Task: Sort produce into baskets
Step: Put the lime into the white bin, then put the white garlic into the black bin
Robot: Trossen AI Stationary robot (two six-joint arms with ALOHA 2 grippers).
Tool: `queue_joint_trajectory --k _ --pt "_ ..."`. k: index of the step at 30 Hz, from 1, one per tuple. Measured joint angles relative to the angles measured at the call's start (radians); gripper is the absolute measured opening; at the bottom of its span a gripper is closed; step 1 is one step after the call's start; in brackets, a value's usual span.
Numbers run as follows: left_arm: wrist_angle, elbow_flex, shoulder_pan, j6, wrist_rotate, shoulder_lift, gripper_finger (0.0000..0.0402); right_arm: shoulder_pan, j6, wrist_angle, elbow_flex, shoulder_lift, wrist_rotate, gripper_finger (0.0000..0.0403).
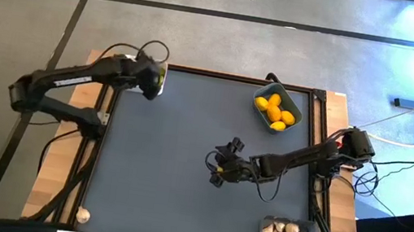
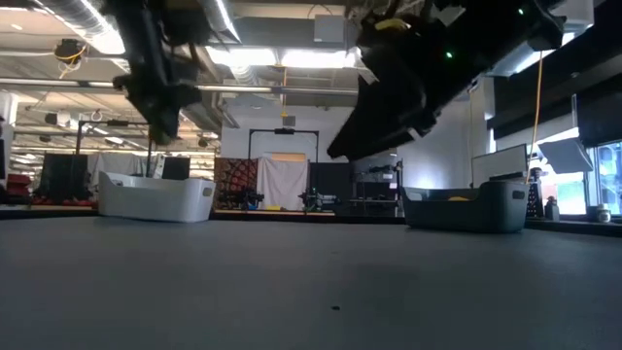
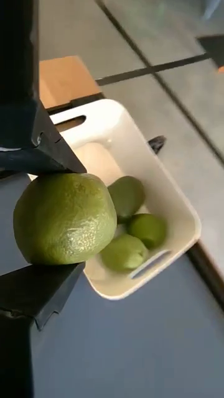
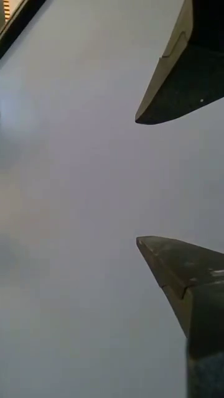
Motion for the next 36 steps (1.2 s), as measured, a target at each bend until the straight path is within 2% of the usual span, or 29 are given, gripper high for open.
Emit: queue_joint_trajectory --k 12,17,20,27,33,36 --pt "0.043 0.0 0.203 0.138 0.027 0.259 0.0198 0.0 0.0 0.01 -0.001 0.0 -0.004 0.0308" --pt "0.07 0.0 0.237 0.148 0.026 0.326 0.0202 0.0 -0.001 0.01 -0.001 0.0 -0.004 0.0308" --pt "0.07 0.0 0.243 0.16 0.023 0.349 0.022 0.0 -0.001 0.009 -0.001 0.0 -0.004 0.0308" --pt "0.062 0.0 0.237 0.17 0.017 0.357 0.0278 0.001 -0.002 0.011 -0.001 0.007 -0.004 0.0308" --pt "0.031 0.0 0.191 0.187 0.018 0.299 0.0285 0.0 -0.008 0.01 -0.001 0.007 -0.003 0.0308" --pt "0.016 0.0 0.145 0.187 0.066 0.233 0.0285 0.0 -0.008 0.011 -0.001 0.007 0.011 0.0308"
